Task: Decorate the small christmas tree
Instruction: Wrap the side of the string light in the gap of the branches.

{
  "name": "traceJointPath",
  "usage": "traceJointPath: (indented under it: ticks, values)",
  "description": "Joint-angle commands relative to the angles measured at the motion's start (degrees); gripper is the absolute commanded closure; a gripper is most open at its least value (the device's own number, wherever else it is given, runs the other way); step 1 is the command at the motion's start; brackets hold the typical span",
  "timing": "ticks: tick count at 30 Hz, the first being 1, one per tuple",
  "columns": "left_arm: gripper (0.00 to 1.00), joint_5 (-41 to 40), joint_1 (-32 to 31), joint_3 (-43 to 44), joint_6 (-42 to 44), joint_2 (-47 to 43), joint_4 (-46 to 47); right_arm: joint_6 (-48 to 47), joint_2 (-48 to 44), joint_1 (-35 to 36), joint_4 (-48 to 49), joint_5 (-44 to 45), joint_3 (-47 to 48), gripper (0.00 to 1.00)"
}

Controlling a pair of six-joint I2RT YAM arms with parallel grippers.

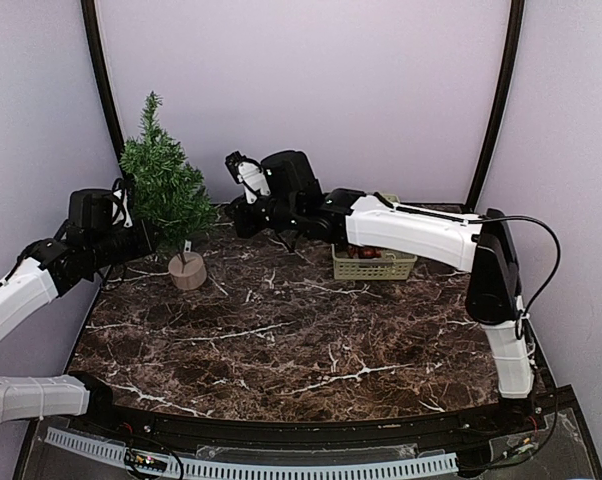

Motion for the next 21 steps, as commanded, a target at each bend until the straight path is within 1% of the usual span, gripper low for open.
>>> traceJointPath:
  ticks: [1,2,4,7,13,21]
  values:
    - [0.9,-0.6,-0.2,-1.3,0.5,-0.1,1.9,-0.9,3.2,0.0,-1.4,2.5,5.1,1.0]
    - [0.93,-0.4,-0.2,-1.4,0.5,0.0,2.0,-1.1,3.4,0.0,-1.4,3.0,5.9,1.0]
    - [0.97,-0.3,-0.3,-1.6,0.6,-0.1,2.1,-1.5,4.1,-0.2,-1.4,4.1,7.7,1.0]
    - [1.0,0.3,-0.2,-2.3,0.8,-0.3,2.8,-2.1,5.2,-0.5,-1.5,4.3,10.5,1.0]
    - [1.0,0.4,-0.2,-3.0,1.0,-0.5,3.4,-4.0,5.6,-0.6,1.9,3.1,11.5,1.0]
    - [1.0,0.0,-0.2,-4.9,-0.1,-2.1,2.7,-6.7,6.5,-0.7,10.4,1.9,12.1,1.0]
